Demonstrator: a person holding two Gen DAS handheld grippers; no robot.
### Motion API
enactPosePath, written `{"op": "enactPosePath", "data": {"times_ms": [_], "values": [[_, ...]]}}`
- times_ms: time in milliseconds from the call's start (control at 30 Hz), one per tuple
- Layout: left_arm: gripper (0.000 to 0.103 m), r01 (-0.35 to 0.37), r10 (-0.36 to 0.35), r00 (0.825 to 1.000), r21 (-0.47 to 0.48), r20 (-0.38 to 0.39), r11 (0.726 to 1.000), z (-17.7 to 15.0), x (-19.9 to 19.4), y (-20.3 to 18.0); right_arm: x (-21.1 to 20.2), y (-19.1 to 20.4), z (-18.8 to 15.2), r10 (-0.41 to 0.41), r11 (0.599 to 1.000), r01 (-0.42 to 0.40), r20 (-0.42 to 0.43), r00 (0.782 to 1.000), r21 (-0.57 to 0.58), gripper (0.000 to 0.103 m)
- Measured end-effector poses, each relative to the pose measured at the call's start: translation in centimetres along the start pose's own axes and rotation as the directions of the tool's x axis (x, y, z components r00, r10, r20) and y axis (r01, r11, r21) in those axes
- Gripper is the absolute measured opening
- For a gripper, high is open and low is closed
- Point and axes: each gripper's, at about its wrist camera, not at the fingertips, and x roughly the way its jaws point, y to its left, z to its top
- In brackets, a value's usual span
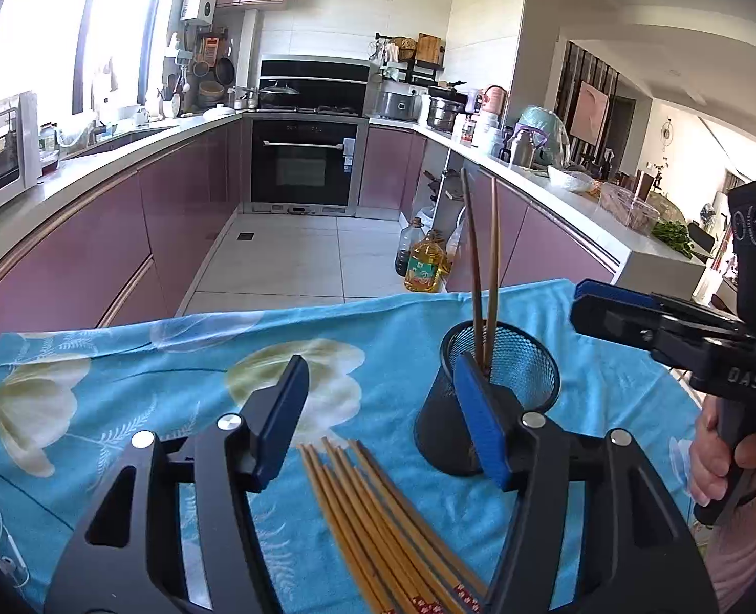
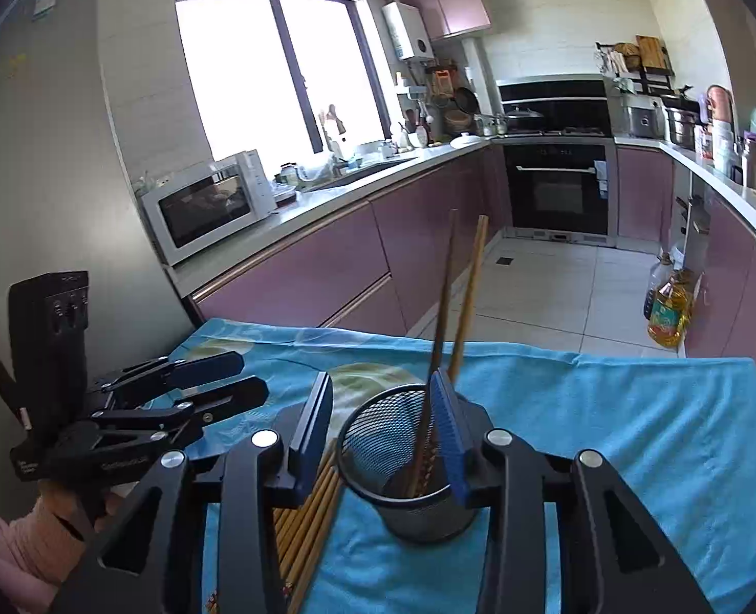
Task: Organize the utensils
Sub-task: 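Drop the chopstick into the mesh cup and open the right gripper, then lower the right gripper onto another chopstick and close on it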
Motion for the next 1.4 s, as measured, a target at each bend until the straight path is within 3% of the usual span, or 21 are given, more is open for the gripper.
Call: {"op": "enactPosePath", "data": {"times_ms": [167, 333, 467, 800, 1400], "values": [[0.061, -0.047, 0.049, 0.996, 0.024, -0.072, 0.999, -3.6, -0.6, 1.5, 0.3, 2.6, -3.0, 0.056, 0.997, -0.059, -0.071, 0.996, -0.045, 0.044], [0.060, -0.041, 0.040, 0.976, 0.000, -0.213, 0.999, -7.8, 0.8, 3.0, 3.7, 4.0, -6.8, 0.020, 0.997, -0.034, -0.204, 0.979, -0.067, 0.044], [0.058, -0.049, 0.047, 0.962, 0.000, -0.269, 0.999, -9.8, 1.9, 3.5, 6.0, 4.0, -8.9, 0.001, 0.999, -0.011, -0.273, 0.962, -0.038, 0.044], [0.056, -0.056, 0.060, 0.948, 0.022, -0.313, 0.998, -11.1, 2.7, 3.0, 7.3, 3.9, -10.9, -0.039, 0.999, 0.034, -0.320, 0.947, -0.019, 0.043], [0.056, -0.055, 0.062, 0.944, 0.029, -0.323, 0.998, -11.3, 2.6, 3.3, 7.8, 4.5, -11.5, -0.084, 0.996, 0.067, -0.345, 0.935, -0.059, 0.041]]}}
